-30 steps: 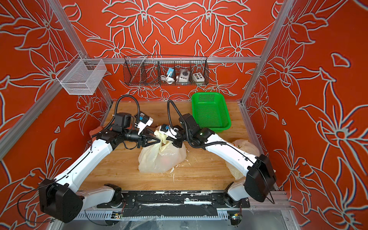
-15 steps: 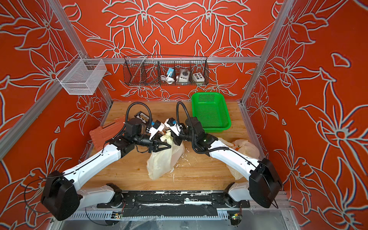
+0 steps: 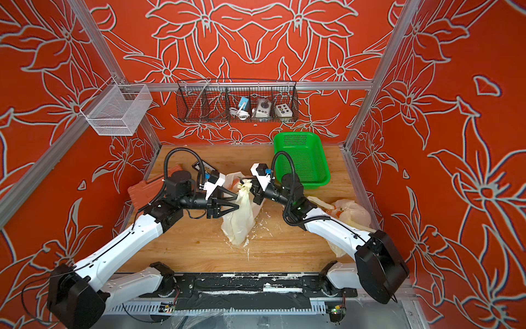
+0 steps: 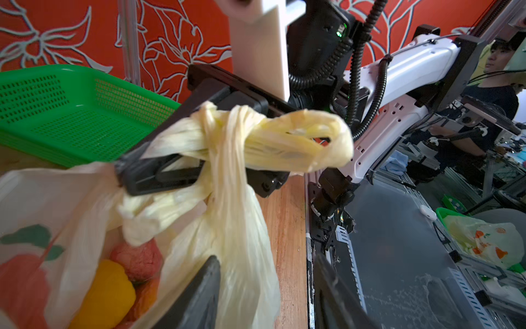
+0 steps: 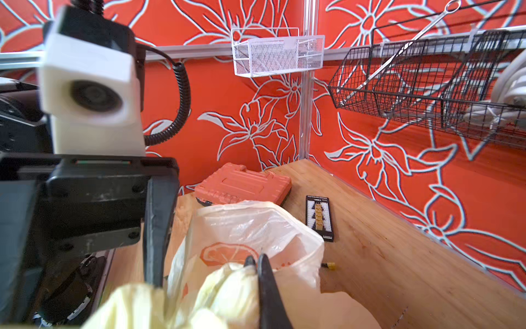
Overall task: Place the peach into a plastic bag & tie a knot
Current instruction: Cross the plastic bag at the center of the board, then tie the plastic bag at the center of the board.
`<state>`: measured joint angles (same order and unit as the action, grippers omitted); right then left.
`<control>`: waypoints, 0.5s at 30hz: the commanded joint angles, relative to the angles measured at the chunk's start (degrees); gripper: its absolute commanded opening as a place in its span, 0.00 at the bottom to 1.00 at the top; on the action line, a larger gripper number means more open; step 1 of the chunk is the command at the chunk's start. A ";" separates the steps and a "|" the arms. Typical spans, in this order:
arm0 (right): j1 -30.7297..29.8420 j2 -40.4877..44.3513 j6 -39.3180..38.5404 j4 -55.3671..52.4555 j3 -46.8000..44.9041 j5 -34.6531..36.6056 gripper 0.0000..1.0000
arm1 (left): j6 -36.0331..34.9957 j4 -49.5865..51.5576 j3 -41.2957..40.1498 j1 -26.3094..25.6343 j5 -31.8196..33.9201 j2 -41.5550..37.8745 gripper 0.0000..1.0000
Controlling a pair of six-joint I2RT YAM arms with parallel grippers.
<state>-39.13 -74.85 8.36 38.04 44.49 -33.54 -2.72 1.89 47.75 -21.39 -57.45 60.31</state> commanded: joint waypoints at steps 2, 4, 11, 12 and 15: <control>0.53 -0.08 2.23 5.35 -0.45 -2.45 0.00 | -1.19 6.76 4.04 2.23 0.68 -2.04 0.52; 0.55 -0.46 2.86 5.81 -0.17 -3.06 0.00 | 1.44 6.43 6.30 3.72 1.84 -2.04 0.48; 0.55 -1.18 3.70 6.43 0.35 -4.49 0.00 | 9.54 3.02 12.64 6.45 1.46 4.34 0.26; 0.55 -1.18 3.89 6.36 0.42 -4.68 0.00 | 10.83 1.93 13.02 6.45 0.87 5.72 0.24; 0.55 -1.05 4.10 6.34 0.32 -4.02 0.00 | 12.08 -0.50 12.75 6.15 -1.39 8.40 0.23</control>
<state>-38.87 -75.81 11.33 41.30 44.45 -36.56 6.44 3.57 60.38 -15.20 -56.07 66.67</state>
